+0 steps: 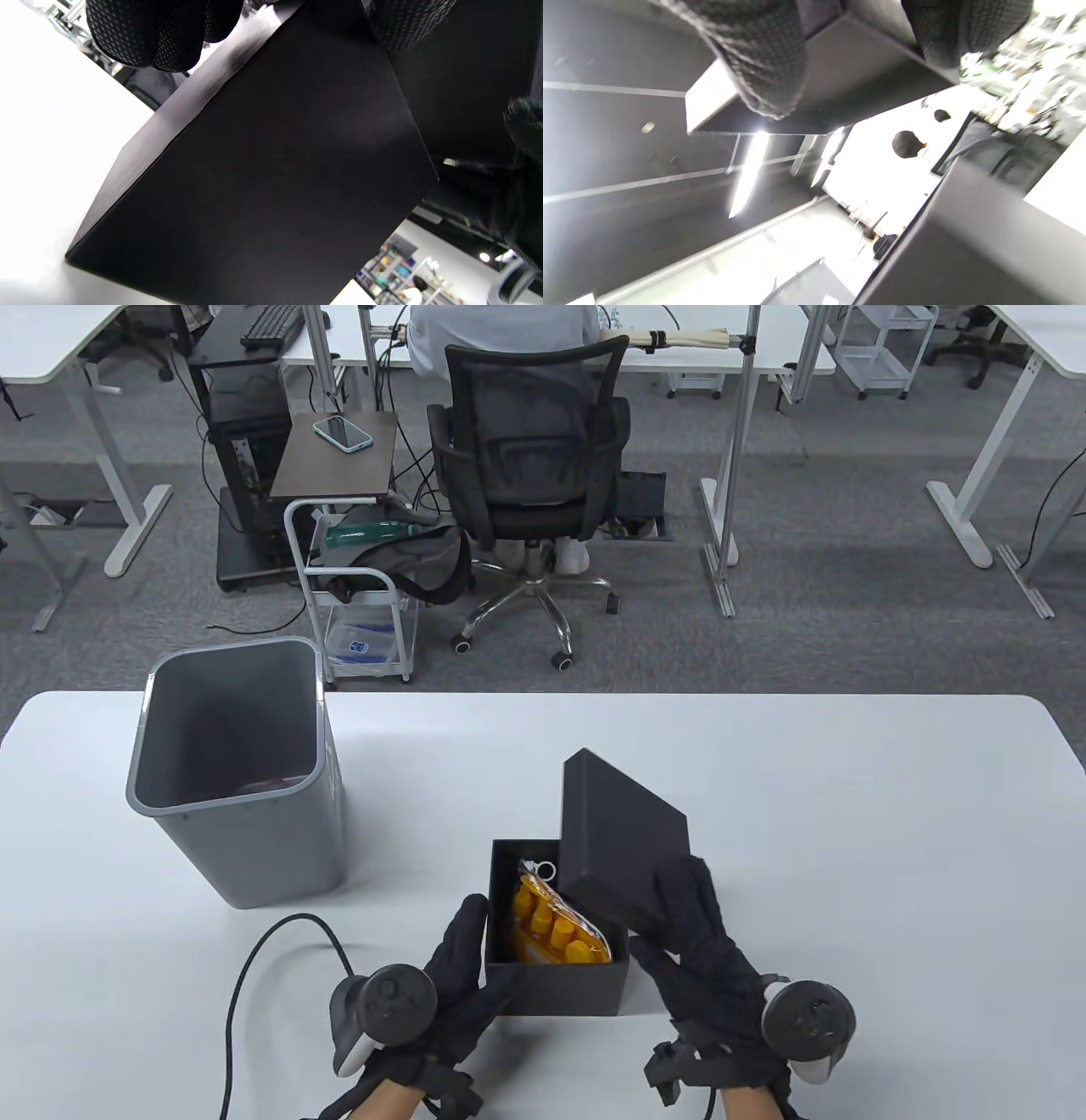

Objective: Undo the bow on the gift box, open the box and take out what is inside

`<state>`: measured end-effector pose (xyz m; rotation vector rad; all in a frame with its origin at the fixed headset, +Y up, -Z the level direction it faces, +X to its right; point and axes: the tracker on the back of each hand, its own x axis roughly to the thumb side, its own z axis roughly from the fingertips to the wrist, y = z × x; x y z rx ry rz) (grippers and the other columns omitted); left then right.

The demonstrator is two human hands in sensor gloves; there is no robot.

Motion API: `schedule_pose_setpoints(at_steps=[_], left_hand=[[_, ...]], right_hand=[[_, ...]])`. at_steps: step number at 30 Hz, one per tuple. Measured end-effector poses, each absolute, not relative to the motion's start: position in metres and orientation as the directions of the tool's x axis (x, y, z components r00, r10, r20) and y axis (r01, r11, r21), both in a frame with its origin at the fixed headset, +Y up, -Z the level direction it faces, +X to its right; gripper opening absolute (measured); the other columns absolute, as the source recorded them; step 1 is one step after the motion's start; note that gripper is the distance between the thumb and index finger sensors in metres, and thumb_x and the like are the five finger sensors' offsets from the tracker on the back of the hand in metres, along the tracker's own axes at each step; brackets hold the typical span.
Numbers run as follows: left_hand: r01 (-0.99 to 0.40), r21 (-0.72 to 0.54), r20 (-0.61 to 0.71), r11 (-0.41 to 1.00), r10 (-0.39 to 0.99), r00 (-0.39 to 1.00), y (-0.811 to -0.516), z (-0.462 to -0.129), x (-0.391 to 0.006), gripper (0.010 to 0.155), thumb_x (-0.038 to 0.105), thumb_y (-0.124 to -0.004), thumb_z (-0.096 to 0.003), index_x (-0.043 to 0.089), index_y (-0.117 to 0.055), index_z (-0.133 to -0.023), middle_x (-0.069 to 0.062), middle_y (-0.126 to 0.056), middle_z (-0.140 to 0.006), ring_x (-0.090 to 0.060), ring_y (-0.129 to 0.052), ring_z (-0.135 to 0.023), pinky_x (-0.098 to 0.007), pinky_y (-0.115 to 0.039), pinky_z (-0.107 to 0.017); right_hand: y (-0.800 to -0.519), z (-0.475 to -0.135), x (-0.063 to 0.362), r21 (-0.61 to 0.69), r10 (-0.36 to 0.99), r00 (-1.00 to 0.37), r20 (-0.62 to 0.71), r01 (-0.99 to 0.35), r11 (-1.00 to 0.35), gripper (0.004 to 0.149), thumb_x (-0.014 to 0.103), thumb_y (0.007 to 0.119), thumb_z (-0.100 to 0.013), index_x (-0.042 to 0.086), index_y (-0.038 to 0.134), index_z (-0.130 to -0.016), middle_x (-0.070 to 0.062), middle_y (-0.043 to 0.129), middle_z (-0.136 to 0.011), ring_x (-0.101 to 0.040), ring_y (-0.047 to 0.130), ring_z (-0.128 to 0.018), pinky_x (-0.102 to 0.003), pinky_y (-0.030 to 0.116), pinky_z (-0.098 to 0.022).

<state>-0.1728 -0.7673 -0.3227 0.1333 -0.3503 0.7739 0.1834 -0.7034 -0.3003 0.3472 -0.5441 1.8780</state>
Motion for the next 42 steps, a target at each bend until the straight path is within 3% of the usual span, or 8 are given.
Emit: schedule_pose_setpoints(at_steps=[6,16,23,27,34,36,38,42], left_hand=[[-0.800,-0.043,0.322,0.599,0.766,0.556,-0.772,-0.325,-0.178,0.076,0.060,-0.060,-0.0619,0.021,-0.029,-0.120,-0.032,-0.053,-0.118,-0.053,-0.077,-0.093,-0.052,-0.077,-0.065],[-0.808,-0.081,0.301,0.584,0.787,0.539,-0.776,-0.329,-0.178,0.069,0.059,-0.059,-0.0634,0.029,-0.035,-0.121,-0.030,-0.055,-0.119,-0.054,-0.077,-0.093,-0.053,-0.077,-0.065],[-0.780,-0.062,0.309,0.623,0.755,0.578,-0.775,-0.328,-0.176,0.070,0.061,-0.057,-0.0634,0.028,-0.034,-0.121,-0.030,-0.058,-0.118,-0.054,-0.078,-0.092,-0.053,-0.077,-0.065],[-0.800,-0.077,0.297,0.595,0.779,0.552,-0.777,-0.328,-0.176,0.071,0.061,-0.058,-0.0634,0.029,-0.033,-0.121,-0.031,-0.057,-0.118,-0.054,-0.078,-0.092,-0.053,-0.077,-0.065],[-0.810,-0.097,0.282,0.579,0.796,0.535,-0.779,-0.329,-0.176,0.071,0.061,-0.058,-0.0637,0.029,-0.031,-0.121,-0.031,-0.055,-0.118,-0.054,-0.078,-0.092,-0.053,-0.077,-0.065],[-0.812,-0.104,0.277,0.574,0.801,0.530,-0.779,-0.329,-0.176,0.071,0.061,-0.058,-0.0639,0.029,-0.031,-0.121,-0.032,-0.054,-0.118,-0.054,-0.078,-0.092,-0.053,-0.077,-0.065],[-0.808,-0.100,0.277,0.581,0.796,0.538,-0.779,-0.329,-0.175,0.071,0.061,-0.058,-0.0639,0.029,-0.031,-0.121,-0.031,-0.054,-0.118,-0.054,-0.078,-0.092,-0.053,-0.077,-0.065],[-0.801,-0.107,0.272,0.589,0.793,0.546,-0.779,-0.330,-0.177,0.071,0.062,-0.058,-0.0639,0.031,-0.031,-0.121,-0.031,-0.056,-0.118,-0.054,-0.079,-0.091,-0.053,-0.077,-0.065]], right_hand=[[-0.727,-0.308,0.226,-0.349,0.949,-0.263,0.176,-0.918,-0.190,0.077,0.048,0.077,-0.062,0.003,0.047,-0.117,-0.034,0.074,-0.094,-0.051,0.101,-0.052,-0.052,0.085,-0.035],[-0.800,-0.333,0.254,-0.268,0.972,0.075,-0.223,-0.963,0.013,0.073,0.048,0.067,-0.066,-0.001,0.046,-0.116,-0.033,0.083,-0.079,-0.039,0.105,-0.039,-0.048,0.086,-0.028],[-0.809,-0.336,0.251,-0.234,0.944,-0.077,-0.322,-0.960,-0.158,0.069,0.047,0.065,-0.066,0.006,0.048,-0.118,-0.030,0.083,-0.080,-0.041,0.102,-0.045,-0.049,0.084,-0.032],[-0.802,-0.340,0.244,-0.209,0.777,-0.497,-0.387,-0.773,-0.599,0.060,0.041,0.067,-0.064,0.008,0.061,-0.114,-0.027,0.087,-0.079,-0.037,0.103,-0.044,-0.048,0.084,-0.032],[-0.787,-0.343,0.227,-0.164,0.574,-0.703,-0.420,-0.563,-0.810,0.063,0.044,0.074,-0.064,0.007,0.062,-0.113,-0.028,0.079,-0.091,-0.039,0.099,-0.047,-0.050,0.082,-0.035],[-0.770,-0.340,0.214,-0.175,0.463,-0.794,-0.394,-0.430,-0.886,0.068,0.050,0.074,-0.063,0.009,0.060,-0.115,-0.030,0.069,-0.101,-0.048,0.087,-0.069,-0.056,0.072,-0.051],[-0.743,-0.333,0.193,-0.277,0.458,-0.868,-0.191,-0.400,-0.874,0.073,0.054,0.074,-0.061,0.009,0.057,-0.116,-0.026,0.047,-0.115,-0.055,0.049,-0.096,-0.062,0.044,-0.072],[-0.680,-0.308,0.132,-0.440,0.426,-0.850,0.309,-0.525,-0.728,0.063,0.045,0.079,-0.060,0.005,0.070,-0.108,-0.023,0.060,-0.110,-0.051,0.057,-0.095,-0.060,0.049,-0.072]])
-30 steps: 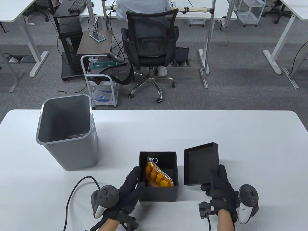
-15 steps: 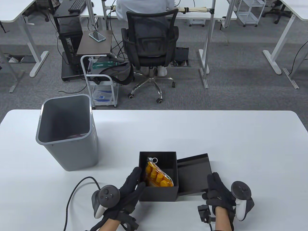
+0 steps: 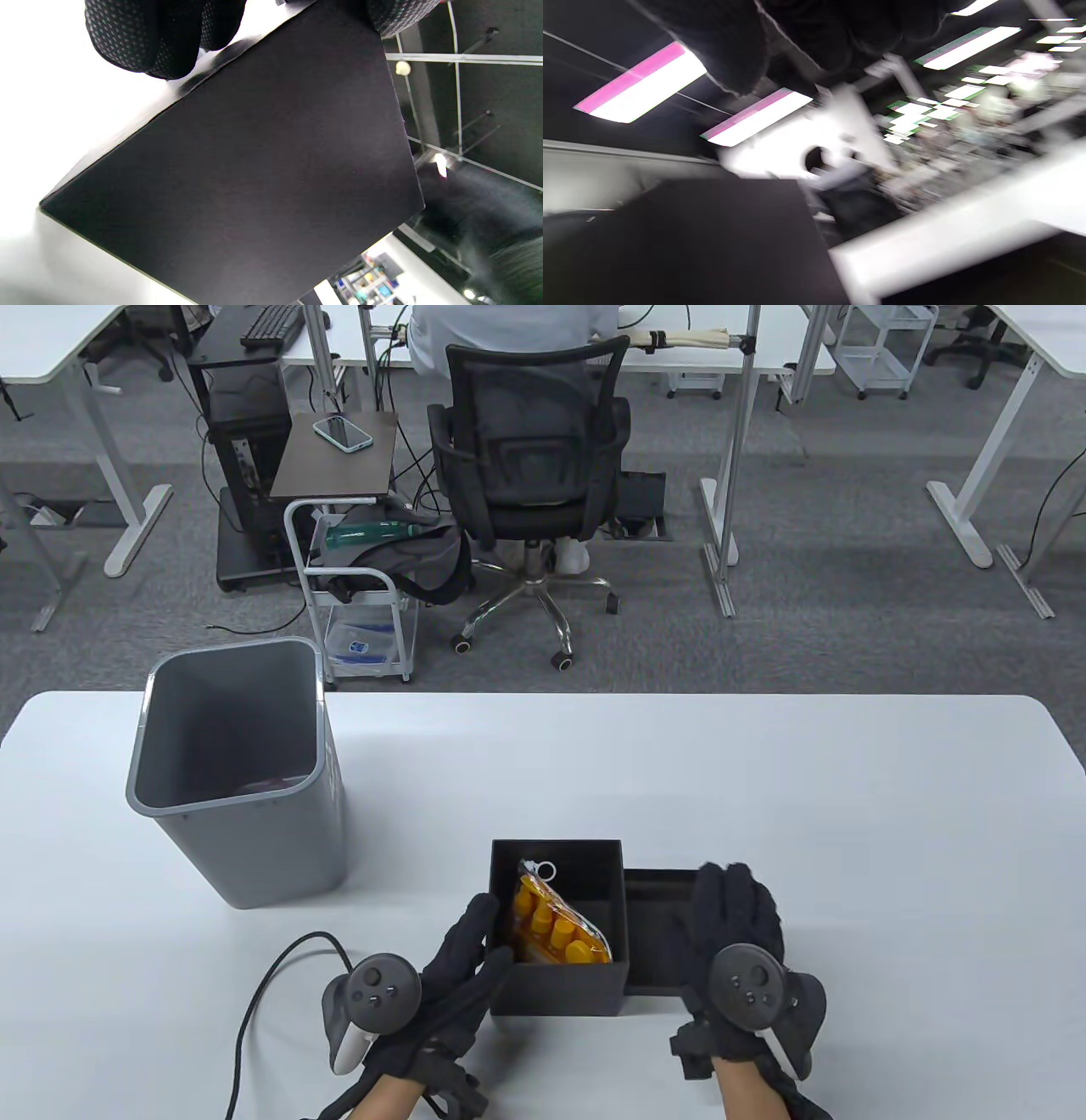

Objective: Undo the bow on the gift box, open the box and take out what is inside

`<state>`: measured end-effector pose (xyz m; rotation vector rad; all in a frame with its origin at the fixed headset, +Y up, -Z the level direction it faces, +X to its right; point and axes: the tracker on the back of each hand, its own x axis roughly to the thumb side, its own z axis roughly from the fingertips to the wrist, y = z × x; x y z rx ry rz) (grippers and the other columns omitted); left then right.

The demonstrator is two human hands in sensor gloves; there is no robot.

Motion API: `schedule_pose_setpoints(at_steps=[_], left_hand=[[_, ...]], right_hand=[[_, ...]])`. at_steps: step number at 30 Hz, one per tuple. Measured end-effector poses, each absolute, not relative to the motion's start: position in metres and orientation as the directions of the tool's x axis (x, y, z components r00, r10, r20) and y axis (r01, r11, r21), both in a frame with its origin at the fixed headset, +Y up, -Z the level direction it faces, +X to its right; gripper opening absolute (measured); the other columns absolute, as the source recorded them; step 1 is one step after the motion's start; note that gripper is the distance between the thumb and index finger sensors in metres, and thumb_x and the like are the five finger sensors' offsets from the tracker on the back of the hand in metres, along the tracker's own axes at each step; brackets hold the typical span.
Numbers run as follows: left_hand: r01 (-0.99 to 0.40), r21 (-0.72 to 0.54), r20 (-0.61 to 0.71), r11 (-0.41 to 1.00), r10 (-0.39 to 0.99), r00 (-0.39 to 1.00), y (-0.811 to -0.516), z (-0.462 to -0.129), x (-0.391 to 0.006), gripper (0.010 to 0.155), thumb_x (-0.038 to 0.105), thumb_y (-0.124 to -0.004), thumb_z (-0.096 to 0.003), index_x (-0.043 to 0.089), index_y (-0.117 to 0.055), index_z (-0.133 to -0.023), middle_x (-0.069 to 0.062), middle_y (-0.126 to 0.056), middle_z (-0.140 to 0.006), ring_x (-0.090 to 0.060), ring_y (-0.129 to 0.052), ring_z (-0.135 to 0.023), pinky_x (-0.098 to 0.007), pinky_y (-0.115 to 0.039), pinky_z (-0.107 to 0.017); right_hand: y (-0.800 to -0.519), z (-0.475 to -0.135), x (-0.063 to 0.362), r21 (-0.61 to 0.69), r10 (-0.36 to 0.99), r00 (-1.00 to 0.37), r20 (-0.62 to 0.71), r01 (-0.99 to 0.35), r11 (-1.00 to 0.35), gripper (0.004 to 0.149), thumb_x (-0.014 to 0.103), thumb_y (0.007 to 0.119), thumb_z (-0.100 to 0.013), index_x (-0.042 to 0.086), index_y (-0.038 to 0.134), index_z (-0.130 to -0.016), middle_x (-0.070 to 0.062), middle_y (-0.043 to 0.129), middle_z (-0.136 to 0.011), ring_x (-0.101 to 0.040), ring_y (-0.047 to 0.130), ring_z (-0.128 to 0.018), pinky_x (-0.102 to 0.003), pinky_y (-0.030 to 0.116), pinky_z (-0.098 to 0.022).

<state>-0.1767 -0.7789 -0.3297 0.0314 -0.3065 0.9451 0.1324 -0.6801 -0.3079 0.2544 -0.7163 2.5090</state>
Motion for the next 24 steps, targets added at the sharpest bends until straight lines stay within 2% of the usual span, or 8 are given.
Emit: schedule_pose_setpoints(at_steps=[2,4,8,12,17,18,20,24], left_hand=[[-0.800,-0.104,0.272,0.592,0.790,0.549,-0.779,-0.329,-0.176,0.071,0.062,-0.058,-0.0637,0.031,-0.031,-0.121,-0.031,-0.057,-0.117,-0.054,-0.079,-0.091,-0.053,-0.077,-0.065],[-0.786,-0.099,0.270,0.610,0.777,0.569,-0.778,-0.329,-0.177,0.071,0.063,-0.058,-0.0639,0.031,-0.030,-0.122,-0.031,-0.057,-0.117,-0.054,-0.079,-0.091,-0.053,-0.077,-0.065],[-0.808,-0.122,0.250,0.576,0.806,0.537,-0.779,-0.330,-0.176,0.071,0.062,-0.059,-0.0642,0.032,-0.030,-0.121,-0.031,-0.056,-0.117,-0.055,-0.078,-0.092,-0.054,-0.076,-0.065],[-0.805,-0.110,0.253,0.583,0.800,0.545,-0.779,-0.329,-0.175,0.071,0.064,-0.058,-0.0639,0.033,-0.030,-0.121,-0.031,-0.056,-0.117,-0.055,-0.078,-0.091,-0.054,-0.077,-0.065],[-0.809,-0.112,0.246,0.577,0.805,0.540,-0.780,-0.329,-0.175,0.071,0.064,-0.058,-0.0639,0.034,-0.030,-0.121,-0.031,-0.056,-0.117,-0.054,-0.079,-0.091,-0.054,-0.077,-0.064],[-0.809,-0.111,0.246,0.577,0.805,0.540,-0.780,-0.329,-0.175,0.071,0.064,-0.059,-0.0638,0.034,-0.030,-0.121,-0.031,-0.056,-0.117,-0.054,-0.080,-0.090,-0.053,-0.077,-0.064],[-0.808,-0.112,0.246,0.579,0.804,0.542,-0.779,-0.329,-0.175,0.071,0.064,-0.059,-0.0639,0.034,-0.030,-0.121,-0.031,-0.056,-0.117,-0.054,-0.080,-0.090,-0.053,-0.078,-0.064],[-0.807,-0.112,0.247,0.579,0.803,0.542,-0.779,-0.329,-0.175,0.071,0.064,-0.059,-0.0641,0.034,-0.030,-0.121,-0.032,-0.057,-0.117,-0.054,-0.080,-0.089,-0.053,-0.078,-0.063]], right_hand=[[-0.655,-0.308,0.095,-0.345,0.317,-0.866,0.385,-0.454,-0.821,0.057,0.041,0.082,-0.059,0.007,0.075,-0.105,-0.021,0.069,-0.105,-0.049,0.065,-0.092,-0.059,0.055,-0.071],[-0.644,-0.318,0.055,-0.155,0.223,-0.891,0.396,-0.304,-0.940,0.054,0.037,0.082,-0.060,0.008,0.075,-0.105,-0.021,0.072,-0.104,-0.047,0.069,-0.091,-0.058,0.057,-0.071],[-0.654,-0.352,0.004,-0.022,-0.004,-0.954,0.298,-0.003,-1.000,0.055,0.037,0.085,-0.057,0.010,0.078,-0.104,-0.019,0.081,-0.099,-0.043,0.080,-0.087,-0.056,0.066,-0.068],[-0.679,-0.387,-0.004,0.271,-0.014,-0.988,0.152,0.055,-0.961,0.062,0.040,0.086,-0.056,0.008,0.072,-0.107,-0.019,0.081,-0.100,-0.043,0.079,-0.090,-0.055,0.061,-0.070],[-0.687,-0.401,-0.009,0.161,-0.067,-0.991,0.115,0.085,-0.983,0.058,0.034,0.089,-0.054,0.007,0.074,-0.103,-0.014,0.090,-0.088,-0.037,0.090,-0.079,-0.051,0.072,-0.063],[-0.688,-0.402,-0.009,0.152,-0.080,-0.991,0.109,0.097,-0.984,0.064,0.033,0.090,-0.053,0.004,0.068,-0.106,-0.012,0.090,-0.086,-0.035,0.091,-0.077,-0.051,0.073,-0.062],[-0.691,-0.404,-0.009,0.188,-0.049,-0.995,0.086,0.065,-0.980,0.068,0.033,0.090,-0.053,0.002,0.064,-0.108,-0.010,0.088,-0.085,-0.035,0.091,-0.076,-0.052,0.072,-0.061],[-0.694,-0.405,-0.010,0.224,-0.055,-0.995,0.078,0.071,-0.972,0.056,0.033,0.089,-0.055,0.007,0.075,-0.103,-0.011,0.089,-0.084,-0.036,0.091,-0.076,-0.053,0.072,-0.061]])
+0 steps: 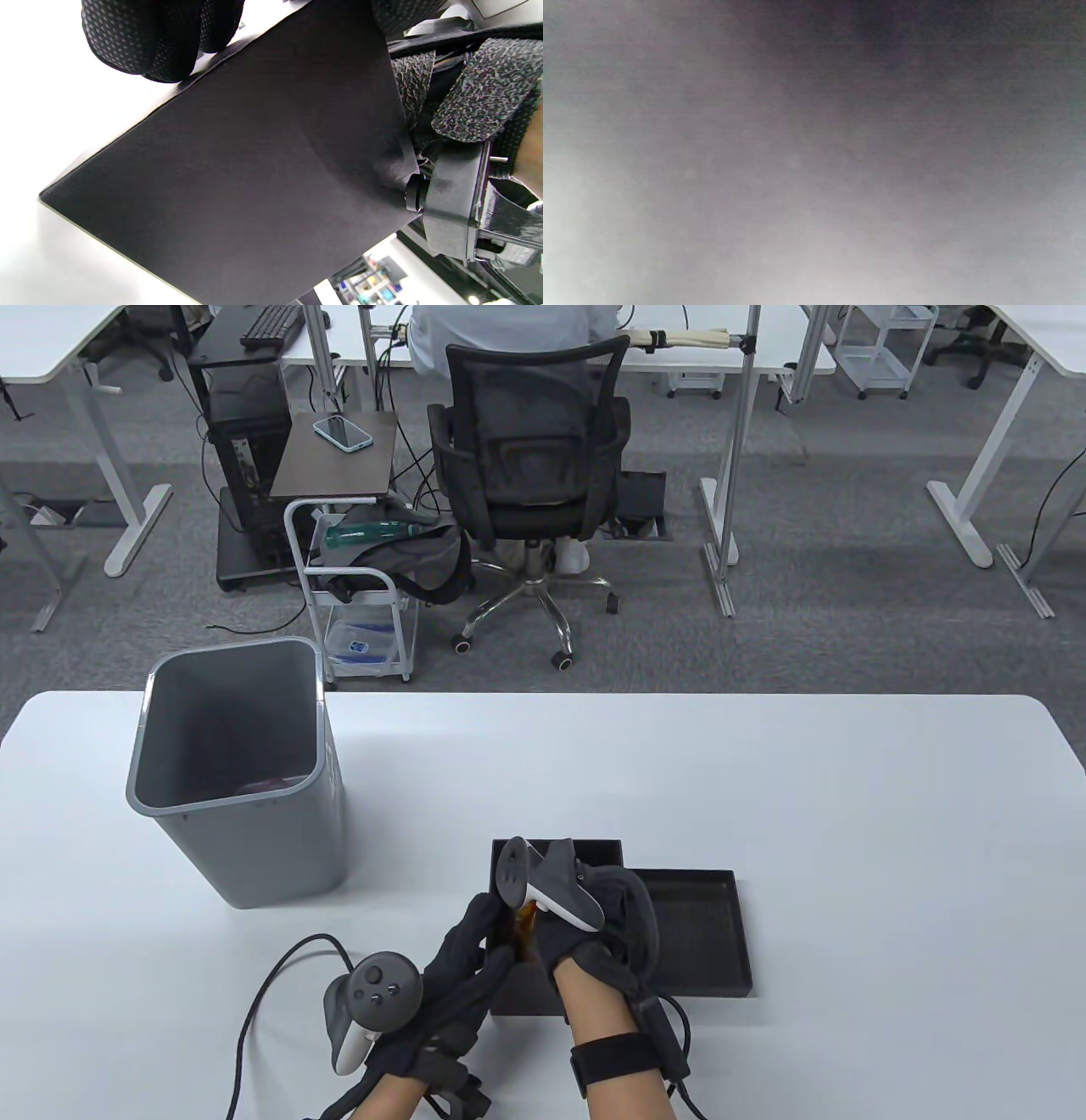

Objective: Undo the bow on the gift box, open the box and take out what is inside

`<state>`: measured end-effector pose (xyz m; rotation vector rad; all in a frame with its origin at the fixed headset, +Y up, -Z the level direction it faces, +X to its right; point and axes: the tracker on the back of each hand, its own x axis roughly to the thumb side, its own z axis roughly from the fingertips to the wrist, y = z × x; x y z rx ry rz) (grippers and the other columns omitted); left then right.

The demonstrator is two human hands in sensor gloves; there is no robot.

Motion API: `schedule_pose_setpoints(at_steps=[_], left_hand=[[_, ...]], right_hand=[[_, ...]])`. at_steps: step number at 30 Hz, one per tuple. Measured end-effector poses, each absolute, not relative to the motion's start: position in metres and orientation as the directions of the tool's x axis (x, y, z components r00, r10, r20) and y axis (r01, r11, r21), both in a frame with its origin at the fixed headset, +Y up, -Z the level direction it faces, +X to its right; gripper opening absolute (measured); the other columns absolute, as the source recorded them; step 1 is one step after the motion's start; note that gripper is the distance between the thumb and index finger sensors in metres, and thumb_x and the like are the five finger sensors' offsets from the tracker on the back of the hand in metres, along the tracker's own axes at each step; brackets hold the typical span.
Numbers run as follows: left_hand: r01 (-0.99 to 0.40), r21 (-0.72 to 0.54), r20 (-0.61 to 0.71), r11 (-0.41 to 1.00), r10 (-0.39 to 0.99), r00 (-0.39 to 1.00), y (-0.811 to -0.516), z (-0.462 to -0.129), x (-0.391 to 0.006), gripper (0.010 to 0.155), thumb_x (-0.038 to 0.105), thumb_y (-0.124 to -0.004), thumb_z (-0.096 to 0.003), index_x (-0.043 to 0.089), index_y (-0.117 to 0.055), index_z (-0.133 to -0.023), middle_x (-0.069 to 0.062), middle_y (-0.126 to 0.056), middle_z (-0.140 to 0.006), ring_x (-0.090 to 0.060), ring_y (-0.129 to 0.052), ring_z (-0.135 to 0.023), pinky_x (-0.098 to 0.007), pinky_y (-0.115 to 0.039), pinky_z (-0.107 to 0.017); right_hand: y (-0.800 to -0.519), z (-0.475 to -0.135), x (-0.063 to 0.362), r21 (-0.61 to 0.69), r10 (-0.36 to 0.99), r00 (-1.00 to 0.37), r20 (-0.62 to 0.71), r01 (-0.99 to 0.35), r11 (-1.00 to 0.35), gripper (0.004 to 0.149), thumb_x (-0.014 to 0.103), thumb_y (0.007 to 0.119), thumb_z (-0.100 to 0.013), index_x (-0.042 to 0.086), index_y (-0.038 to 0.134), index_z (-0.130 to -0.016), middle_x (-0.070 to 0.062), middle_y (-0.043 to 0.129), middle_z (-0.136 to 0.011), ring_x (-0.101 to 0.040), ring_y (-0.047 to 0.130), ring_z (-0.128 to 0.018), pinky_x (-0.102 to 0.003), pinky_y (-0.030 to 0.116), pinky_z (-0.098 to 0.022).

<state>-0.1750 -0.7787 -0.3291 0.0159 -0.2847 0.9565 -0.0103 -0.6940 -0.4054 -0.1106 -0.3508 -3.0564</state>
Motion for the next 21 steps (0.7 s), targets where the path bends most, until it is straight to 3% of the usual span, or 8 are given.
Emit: schedule_pose_setpoints(at_steps=[2,6,10,15,21], left_hand=[[-0.800,-0.112,0.248,0.589,0.796,0.552,-0.778,-0.329,-0.175,0.071,0.064,-0.058,-0.0642,0.034,-0.030,-0.122,-0.032,-0.057,-0.117,-0.054,-0.080,-0.089,-0.053,-0.078,-0.063],[-0.802,-0.110,0.242,0.586,0.799,0.551,-0.777,-0.329,-0.175,0.071,0.064,-0.059,-0.0640,0.034,-0.030,-0.121,-0.031,-0.057,-0.117,-0.054,-0.081,-0.089,-0.053,-0.078,-0.063],[-0.809,-0.112,0.239,0.577,0.806,0.542,-0.778,-0.329,-0.175,0.071,0.064,-0.059,-0.0640,0.035,-0.030,-0.121,-0.032,-0.057,-0.117,-0.055,-0.081,-0.089,-0.054,-0.078,-0.063],[-0.810,-0.111,0.236,0.575,0.807,0.541,-0.777,-0.328,-0.174,0.071,0.064,-0.059,-0.0641,0.035,-0.030,-0.121,-0.032,-0.057,-0.116,-0.054,-0.081,-0.088,-0.053,-0.078,-0.063],[-0.808,-0.113,0.236,0.578,0.806,0.543,-0.775,-0.328,-0.174,0.071,0.064,-0.060,-0.0640,0.034,-0.030,-0.121,-0.032,-0.057,-0.116,-0.055,-0.081,-0.088,-0.053,-0.078,-0.063]], right_hand=[[-0.695,-0.407,-0.008,0.266,-0.024,-0.997,0.073,0.043,-0.963,0.054,0.038,0.086,-0.056,0.012,0.077,-0.102,-0.010,0.089,-0.085,-0.038,0.090,-0.078,-0.052,0.073,-0.061],[-0.693,-0.411,0.003,0.340,0.062,-0.997,0.044,-0.044,-0.939,0.055,0.029,0.088,-0.055,0.012,0.073,-0.104,-0.012,0.088,-0.088,-0.038,0.094,-0.074,-0.047,0.080,-0.054],[-0.687,-0.408,0.011,0.234,0.145,-0.984,0.107,-0.117,-0.965,0.045,0.023,0.089,-0.052,0.012,0.083,-0.095,-0.010,0.095,-0.074,-0.030,0.103,-0.055,-0.042,0.086,-0.042],[-0.675,-0.401,0.013,0.147,0.119,-0.982,0.149,-0.097,-0.984,0.042,0.022,0.087,-0.052,0.016,0.084,-0.094,-0.009,0.094,-0.075,-0.031,0.101,-0.058,-0.044,0.084,-0.046],[-0.628,-0.389,0.023,0.091,0.214,-0.963,0.165,-0.201,-0.975,0.042,0.020,0.086,-0.052,0.016,0.085,-0.094,-0.010,0.093,-0.075,-0.033,0.099,-0.059,-0.046,0.082,-0.046]])
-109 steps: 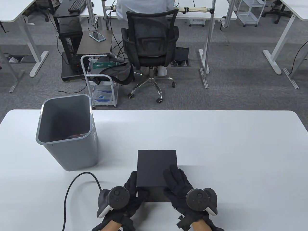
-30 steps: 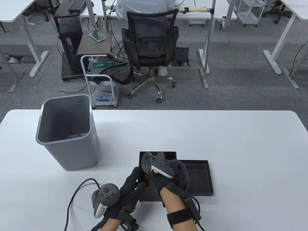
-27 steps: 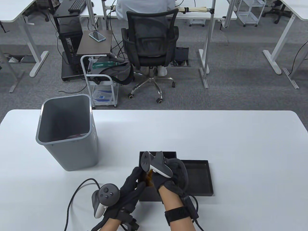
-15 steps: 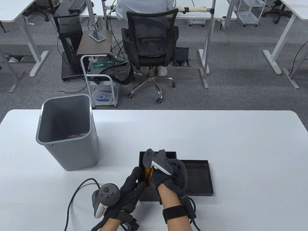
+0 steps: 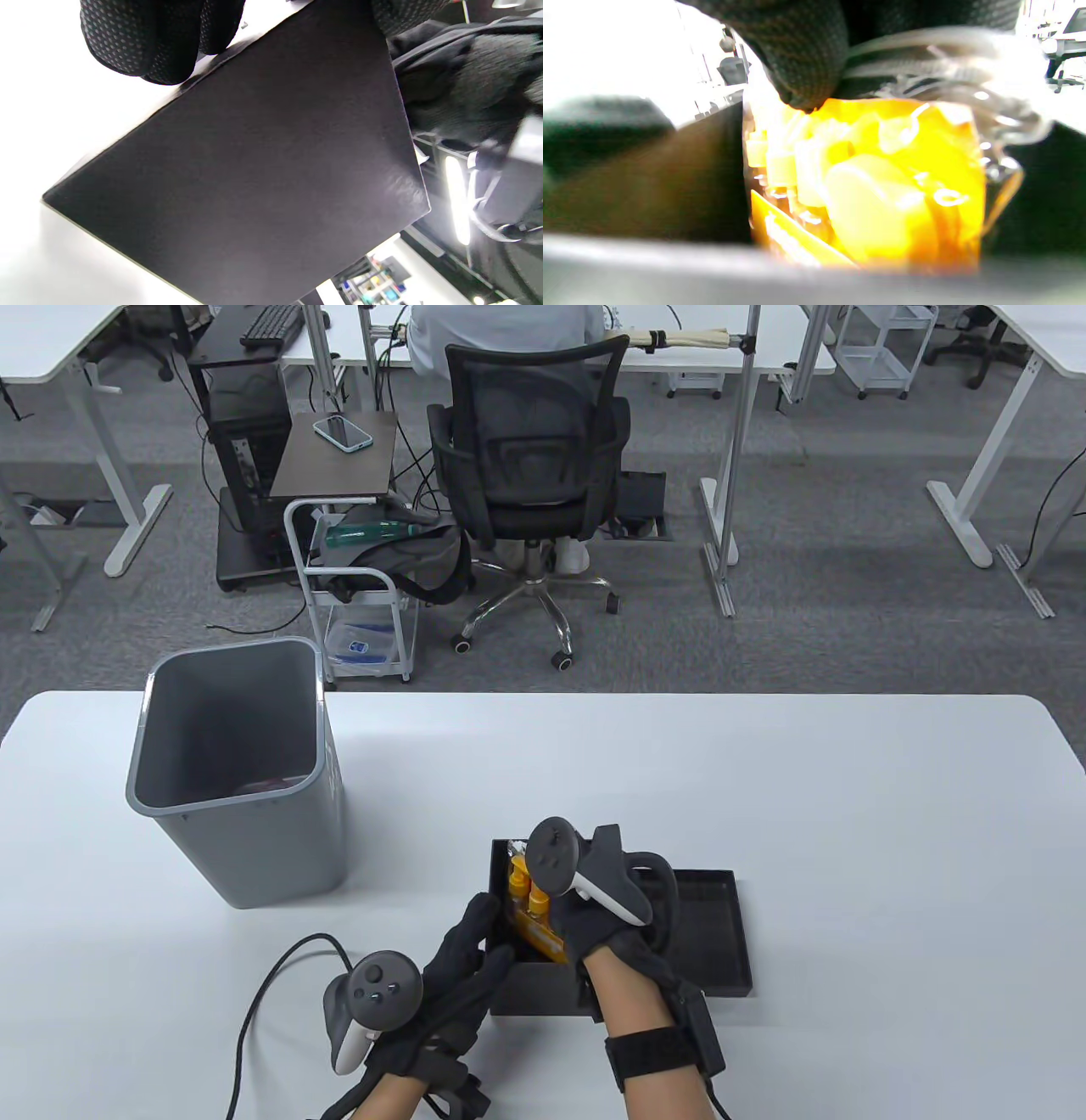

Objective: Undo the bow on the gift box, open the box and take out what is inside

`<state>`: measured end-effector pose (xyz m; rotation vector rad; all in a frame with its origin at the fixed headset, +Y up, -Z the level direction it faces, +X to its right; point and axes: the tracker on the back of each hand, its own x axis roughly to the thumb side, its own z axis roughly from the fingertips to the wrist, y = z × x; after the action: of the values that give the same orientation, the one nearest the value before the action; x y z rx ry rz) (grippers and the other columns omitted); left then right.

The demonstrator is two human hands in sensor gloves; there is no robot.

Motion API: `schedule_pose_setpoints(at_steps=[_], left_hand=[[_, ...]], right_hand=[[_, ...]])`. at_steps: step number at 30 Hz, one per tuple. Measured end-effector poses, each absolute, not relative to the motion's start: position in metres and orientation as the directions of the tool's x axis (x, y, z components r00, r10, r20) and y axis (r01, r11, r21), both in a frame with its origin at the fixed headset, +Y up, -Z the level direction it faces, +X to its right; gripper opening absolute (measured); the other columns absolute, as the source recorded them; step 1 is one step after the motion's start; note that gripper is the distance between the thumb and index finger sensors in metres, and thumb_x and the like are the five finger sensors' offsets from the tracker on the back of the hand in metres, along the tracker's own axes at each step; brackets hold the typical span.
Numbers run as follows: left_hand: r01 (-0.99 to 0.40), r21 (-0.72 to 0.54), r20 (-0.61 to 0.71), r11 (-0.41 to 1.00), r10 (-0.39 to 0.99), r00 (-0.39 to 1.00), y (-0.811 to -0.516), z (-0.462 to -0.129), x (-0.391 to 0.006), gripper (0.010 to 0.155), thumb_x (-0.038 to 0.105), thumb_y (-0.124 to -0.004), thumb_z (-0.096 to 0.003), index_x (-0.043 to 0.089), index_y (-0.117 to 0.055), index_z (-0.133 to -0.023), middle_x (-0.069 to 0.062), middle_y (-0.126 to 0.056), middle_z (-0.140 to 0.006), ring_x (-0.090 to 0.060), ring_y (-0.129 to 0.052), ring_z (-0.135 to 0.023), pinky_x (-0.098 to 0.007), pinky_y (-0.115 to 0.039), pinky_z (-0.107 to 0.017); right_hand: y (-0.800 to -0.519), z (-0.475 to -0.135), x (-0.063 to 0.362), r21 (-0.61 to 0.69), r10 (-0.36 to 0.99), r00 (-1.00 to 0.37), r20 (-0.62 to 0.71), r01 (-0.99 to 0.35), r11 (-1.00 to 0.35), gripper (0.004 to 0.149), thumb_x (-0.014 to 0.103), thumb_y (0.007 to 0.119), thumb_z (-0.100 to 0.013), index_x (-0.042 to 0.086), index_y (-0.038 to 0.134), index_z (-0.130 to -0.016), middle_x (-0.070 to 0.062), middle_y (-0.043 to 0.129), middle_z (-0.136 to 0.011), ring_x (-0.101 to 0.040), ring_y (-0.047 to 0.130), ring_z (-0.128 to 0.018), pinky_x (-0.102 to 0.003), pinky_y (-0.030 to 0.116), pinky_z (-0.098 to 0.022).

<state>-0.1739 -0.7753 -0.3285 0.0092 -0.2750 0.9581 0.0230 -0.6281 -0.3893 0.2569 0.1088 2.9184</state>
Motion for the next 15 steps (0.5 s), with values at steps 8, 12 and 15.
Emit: schedule_pose_setpoints(at_steps=[8,12,15], left_hand=[[-0.800,-0.115,0.234,0.589,0.798,0.555,-0.774,-0.328,-0.174,0.071,0.064,-0.059,-0.0642,0.034,-0.029,-0.121,-0.031,-0.058,-0.116,-0.054,-0.081,-0.088,-0.053,-0.079,-0.063],[-0.804,-0.130,0.220,0.580,0.808,0.547,-0.773,-0.328,-0.174,0.071,0.063,-0.059,-0.0646,0.034,-0.028,-0.121,-0.032,-0.057,-0.117,-0.054,-0.081,-0.088,-0.053,-0.078,-0.063],[-0.805,-0.134,0.223,0.578,0.809,0.544,-0.772,-0.328,-0.174,0.071,0.063,-0.059,-0.0647,0.034,-0.029,-0.121,-0.032,-0.057,-0.117,-0.054,-0.081,-0.088,-0.053,-0.078,-0.063]], right_hand=[[-0.537,-0.348,0.125,-0.239,0.410,-0.901,0.139,-0.433,-0.869,0.042,0.019,0.081,-0.054,0.017,0.082,-0.096,-0.011,0.089,-0.079,-0.035,0.100,-0.060,-0.046,0.084,-0.044],[-0.563,-0.350,0.208,-0.342,0.623,-0.782,-0.001,-0.585,-0.735,0.043,0.019,0.079,-0.055,0.017,0.080,-0.097,-0.012,0.087,-0.080,-0.035,0.100,-0.060,-0.046,0.084,-0.044],[-0.606,-0.354,0.263,-0.388,0.760,-0.643,-0.094,-0.679,-0.623,0.043,0.018,0.077,-0.055,0.016,0.079,-0.098,-0.013,0.087,-0.079,-0.035,0.100,-0.059,-0.045,0.084,-0.043]])
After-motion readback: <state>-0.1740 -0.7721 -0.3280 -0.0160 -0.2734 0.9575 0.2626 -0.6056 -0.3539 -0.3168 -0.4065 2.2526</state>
